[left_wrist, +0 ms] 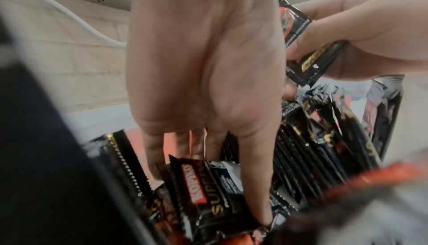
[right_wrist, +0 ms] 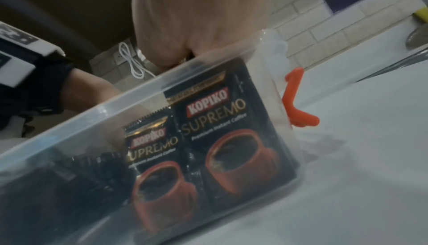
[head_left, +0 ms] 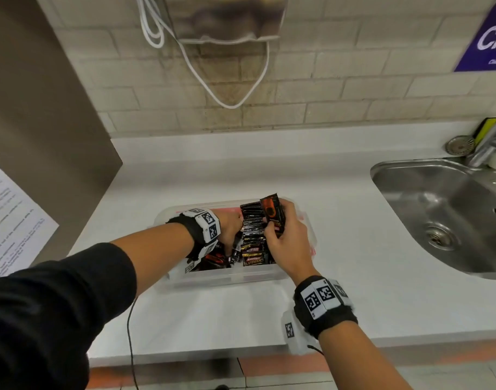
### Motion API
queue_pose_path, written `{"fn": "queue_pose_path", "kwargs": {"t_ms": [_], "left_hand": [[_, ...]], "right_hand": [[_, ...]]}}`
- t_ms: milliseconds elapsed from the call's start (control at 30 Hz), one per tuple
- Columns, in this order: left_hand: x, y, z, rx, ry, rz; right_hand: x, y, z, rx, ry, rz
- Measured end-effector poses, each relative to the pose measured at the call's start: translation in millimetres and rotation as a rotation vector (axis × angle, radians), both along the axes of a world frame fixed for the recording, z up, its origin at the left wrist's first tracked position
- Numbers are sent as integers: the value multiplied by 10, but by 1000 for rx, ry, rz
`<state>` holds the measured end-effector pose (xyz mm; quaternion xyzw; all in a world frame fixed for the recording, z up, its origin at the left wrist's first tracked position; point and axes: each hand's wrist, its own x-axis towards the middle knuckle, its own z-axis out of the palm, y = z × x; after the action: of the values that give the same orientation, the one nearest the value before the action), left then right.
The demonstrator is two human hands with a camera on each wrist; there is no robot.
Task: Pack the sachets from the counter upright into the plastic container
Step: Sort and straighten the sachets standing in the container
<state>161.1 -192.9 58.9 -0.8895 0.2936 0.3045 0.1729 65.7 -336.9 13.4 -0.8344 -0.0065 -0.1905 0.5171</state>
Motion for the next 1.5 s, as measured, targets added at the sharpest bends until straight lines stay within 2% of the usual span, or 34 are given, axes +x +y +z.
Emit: {"fn": "queue_pose_path", "kwargs": {"t_ms": [367,667,867,967,1133,1300,1433,1500], "left_hand": [[161,27,163,-91,185,149],[99,157,433,-115,239,37],[-104,330,453,-118,286,1],[-232,427,424,-55,251,-46],[-345,492,286,3,237,-21],[-428,464,80,-133,7,-133],[-456,456,9,-1,-166,-243],[-446,463,6,44,-159,-242]], "right_hand": [[38,-3,-74,-60,9,12],[60,-5,-113,-66,23,16],[74,-13,-136,-91,19,14],[76,-17,-136,-101,27,11],[82,-6,-138,-117,19,-4],[84,-1,-131,-122,7,-12],[85,1,-117,-124,10,-22],[84,1,-115,-132,16,-24]]}}
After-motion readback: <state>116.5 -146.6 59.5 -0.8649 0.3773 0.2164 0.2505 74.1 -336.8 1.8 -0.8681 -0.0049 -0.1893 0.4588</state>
